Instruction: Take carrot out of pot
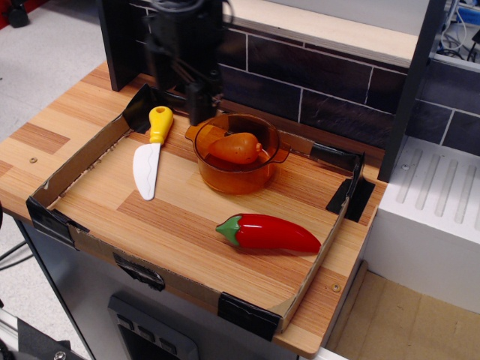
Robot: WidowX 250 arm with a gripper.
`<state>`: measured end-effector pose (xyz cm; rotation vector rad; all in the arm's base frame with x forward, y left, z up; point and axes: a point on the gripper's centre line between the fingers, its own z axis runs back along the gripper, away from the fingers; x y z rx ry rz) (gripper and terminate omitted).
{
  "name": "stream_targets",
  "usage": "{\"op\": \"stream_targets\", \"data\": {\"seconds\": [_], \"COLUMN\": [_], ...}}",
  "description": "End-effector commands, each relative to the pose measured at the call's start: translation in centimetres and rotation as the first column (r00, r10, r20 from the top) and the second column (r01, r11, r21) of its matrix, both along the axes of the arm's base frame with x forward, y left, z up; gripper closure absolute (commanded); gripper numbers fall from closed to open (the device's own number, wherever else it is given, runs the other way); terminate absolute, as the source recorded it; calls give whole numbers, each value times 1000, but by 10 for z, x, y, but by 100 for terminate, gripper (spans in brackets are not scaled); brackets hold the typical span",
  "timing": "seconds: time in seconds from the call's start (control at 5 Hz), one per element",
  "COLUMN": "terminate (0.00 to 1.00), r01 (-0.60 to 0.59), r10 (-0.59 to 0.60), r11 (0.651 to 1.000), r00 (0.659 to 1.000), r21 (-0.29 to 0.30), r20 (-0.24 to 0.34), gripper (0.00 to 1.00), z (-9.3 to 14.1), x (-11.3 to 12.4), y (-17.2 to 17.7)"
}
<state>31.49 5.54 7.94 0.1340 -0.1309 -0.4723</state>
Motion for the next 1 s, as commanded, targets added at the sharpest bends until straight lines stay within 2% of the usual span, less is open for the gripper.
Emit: {"op": "stream_targets", "data": {"seconds": [0.0, 0.2, 0.4, 0.6, 0.8], "terminate": [0, 0, 0, 0, 0], "r01": [458, 664, 792, 838, 839], "r10": [-457, -664, -792, -839, -840], "r11": [889, 748, 611, 544, 543], "r00": [888, 748, 611, 542, 542], "r21": [7, 6, -15, -42, -30], "r20": [47, 23, 3, -44, -41], "gripper": [0, 0, 0, 0, 0], "z": [1, -8, -12, -20, -28], "x": [12, 8, 9, 10, 9], "y": [-35, -49, -50, -48, -47]}}
